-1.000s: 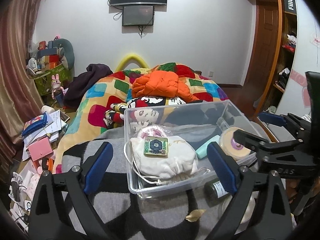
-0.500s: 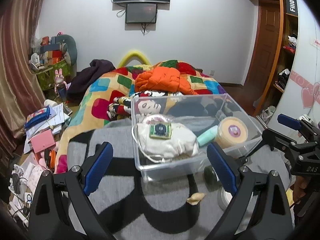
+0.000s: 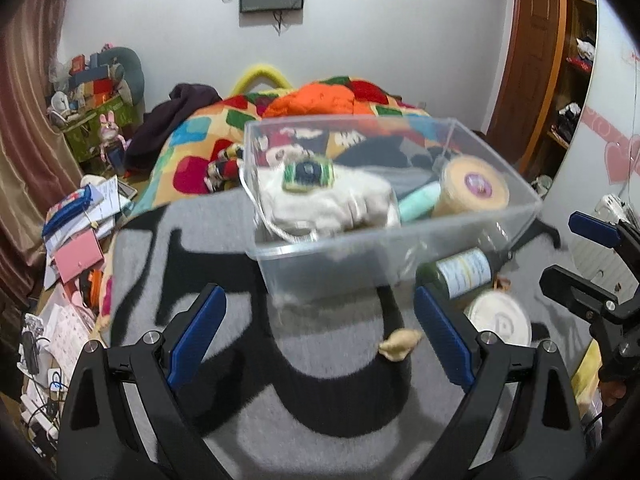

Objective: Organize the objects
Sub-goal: 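Move the left tool to the beige shell while the right tool reaches the white round tub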

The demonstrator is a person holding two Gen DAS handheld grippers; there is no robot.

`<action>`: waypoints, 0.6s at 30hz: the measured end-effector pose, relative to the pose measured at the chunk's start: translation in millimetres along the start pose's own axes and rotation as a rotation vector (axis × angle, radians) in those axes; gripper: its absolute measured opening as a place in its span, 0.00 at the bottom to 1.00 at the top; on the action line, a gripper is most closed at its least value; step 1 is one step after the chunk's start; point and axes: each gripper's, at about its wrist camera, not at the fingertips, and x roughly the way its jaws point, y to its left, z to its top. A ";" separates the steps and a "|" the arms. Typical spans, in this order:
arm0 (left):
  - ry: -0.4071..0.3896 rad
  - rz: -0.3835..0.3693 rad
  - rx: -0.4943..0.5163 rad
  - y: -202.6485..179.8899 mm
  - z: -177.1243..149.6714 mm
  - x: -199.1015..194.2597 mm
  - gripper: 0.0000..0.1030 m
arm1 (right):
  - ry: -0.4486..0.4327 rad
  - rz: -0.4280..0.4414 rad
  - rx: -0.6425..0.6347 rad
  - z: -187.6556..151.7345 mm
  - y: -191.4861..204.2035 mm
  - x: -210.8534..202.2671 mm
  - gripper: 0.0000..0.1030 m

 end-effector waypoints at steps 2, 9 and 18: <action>0.021 -0.008 0.003 -1.7 -6.0 4.2 0.93 | 0.020 0.004 -0.003 -6.2 1.1 3.6 0.99; 0.084 -0.024 0.022 -8.2 -23.4 16.6 0.93 | 0.093 0.040 0.005 -22.5 0.7 16.1 0.99; 0.113 -0.054 0.040 -14.0 -35.0 21.5 0.93 | 0.174 0.131 0.017 -34.2 6.2 32.2 0.99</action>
